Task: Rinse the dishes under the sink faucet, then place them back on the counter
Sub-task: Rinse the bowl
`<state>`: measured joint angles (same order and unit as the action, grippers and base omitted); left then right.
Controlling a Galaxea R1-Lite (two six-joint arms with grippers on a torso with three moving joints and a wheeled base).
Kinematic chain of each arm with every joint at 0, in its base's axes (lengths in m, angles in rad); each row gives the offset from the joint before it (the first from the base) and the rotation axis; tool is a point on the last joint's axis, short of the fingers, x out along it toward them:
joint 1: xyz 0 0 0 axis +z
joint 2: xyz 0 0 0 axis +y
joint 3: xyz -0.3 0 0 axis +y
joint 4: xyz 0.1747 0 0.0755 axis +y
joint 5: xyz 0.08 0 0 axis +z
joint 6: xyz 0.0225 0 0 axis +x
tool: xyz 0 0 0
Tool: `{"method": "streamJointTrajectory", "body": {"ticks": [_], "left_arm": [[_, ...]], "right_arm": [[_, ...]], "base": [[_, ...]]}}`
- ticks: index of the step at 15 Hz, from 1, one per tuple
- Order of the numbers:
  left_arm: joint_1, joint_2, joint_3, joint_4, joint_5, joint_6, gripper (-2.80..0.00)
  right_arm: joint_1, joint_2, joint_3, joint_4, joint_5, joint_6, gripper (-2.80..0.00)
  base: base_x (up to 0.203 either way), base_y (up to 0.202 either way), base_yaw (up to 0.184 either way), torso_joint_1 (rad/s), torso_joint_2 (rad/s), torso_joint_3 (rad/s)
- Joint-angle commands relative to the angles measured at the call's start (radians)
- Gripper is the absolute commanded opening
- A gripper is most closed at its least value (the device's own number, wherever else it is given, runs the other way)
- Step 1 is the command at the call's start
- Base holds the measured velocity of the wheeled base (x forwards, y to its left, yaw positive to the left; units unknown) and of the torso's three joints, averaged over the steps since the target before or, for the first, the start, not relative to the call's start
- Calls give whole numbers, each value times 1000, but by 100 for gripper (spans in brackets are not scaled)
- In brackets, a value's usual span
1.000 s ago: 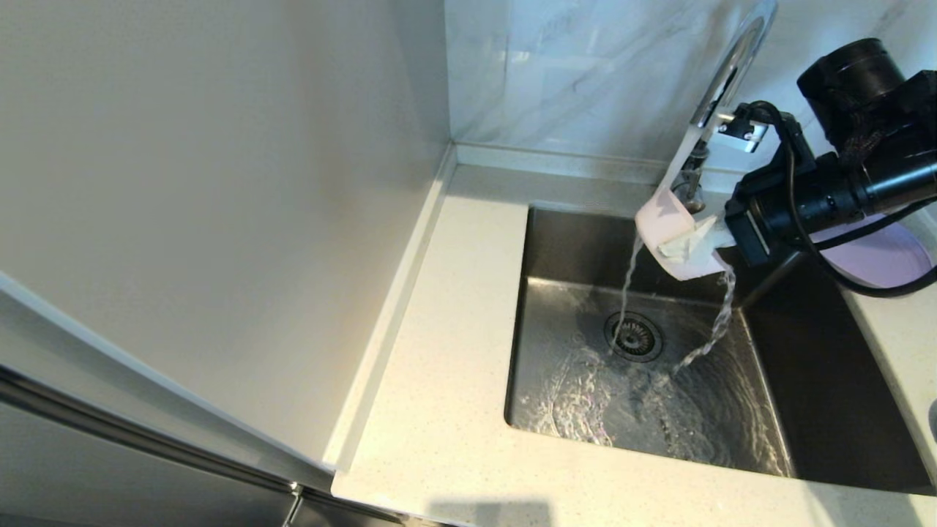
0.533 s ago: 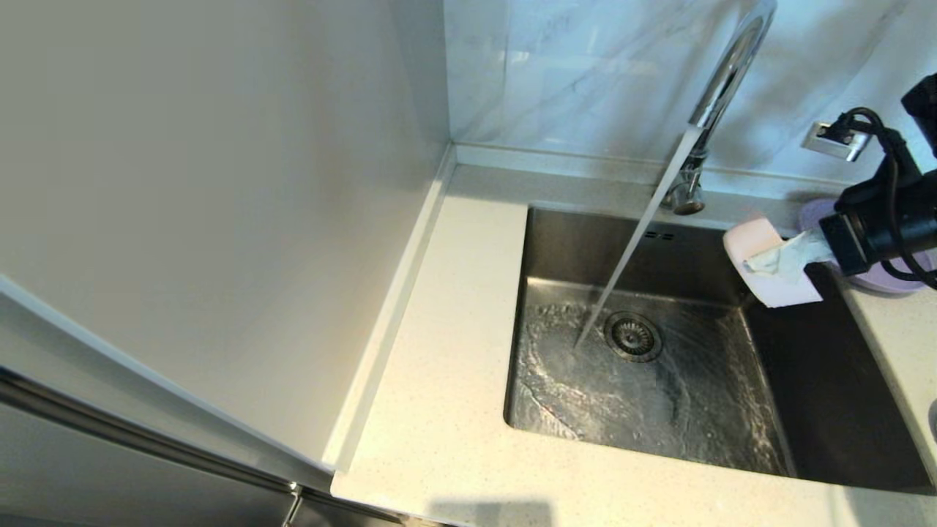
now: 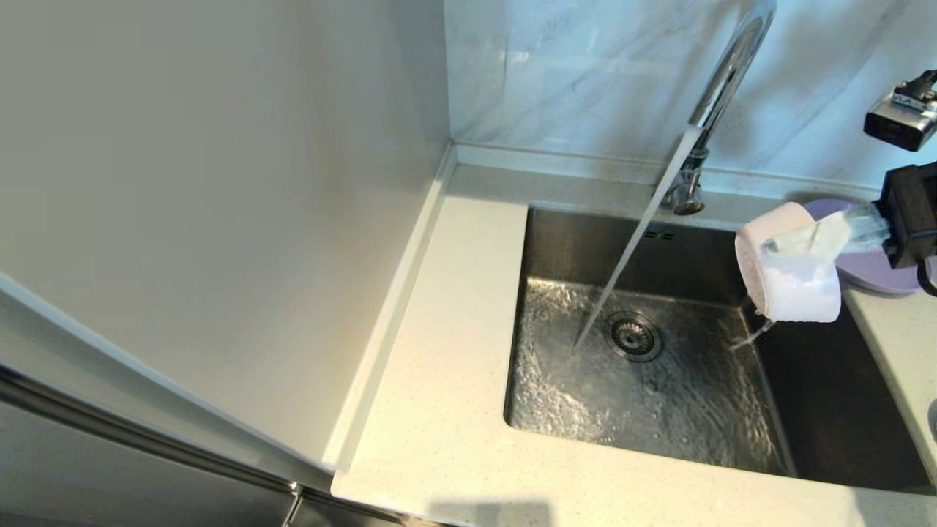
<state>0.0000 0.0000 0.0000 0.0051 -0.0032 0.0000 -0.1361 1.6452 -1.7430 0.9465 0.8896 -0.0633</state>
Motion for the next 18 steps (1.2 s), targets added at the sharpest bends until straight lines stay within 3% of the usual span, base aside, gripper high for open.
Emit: {"method": "streamJointTrajectory", "body": {"ticks": [1,3,5,8,10,12,18], "left_arm": [[0,0,0,-1,-1,0,-280],[0,0,0,-1,0,0,-280],[0,0,0,-1,0,0,-280],[0,0,0,-1,-1,0,-280],[0,0,0,-1,0,0,-280],[0,0,0,-1,0,0,-280],[0,0,0,-1,0,0,-280]], "right_arm": [[-22,-15,-1,-47,110,328,-280],[-48,-9,3,-174,170,627,-280],[-60,12,34,-436,192,924,-280],[-66,71,54,-708,194,1276,-280],[-66,100,63,-828,152,1445,-280],[-65,131,53,-857,83,1512,-280],[-77,162,83,-848,60,1497,-280]], "base": [[0,0,0,0,0,0],[0,0,0,0,0,0],[0,0,0,0,0,0],[0,0,0,0,0,0],[0,0,0,0,0,0],[0,0,0,0,0,0],[0,0,0,0,0,0]]}}
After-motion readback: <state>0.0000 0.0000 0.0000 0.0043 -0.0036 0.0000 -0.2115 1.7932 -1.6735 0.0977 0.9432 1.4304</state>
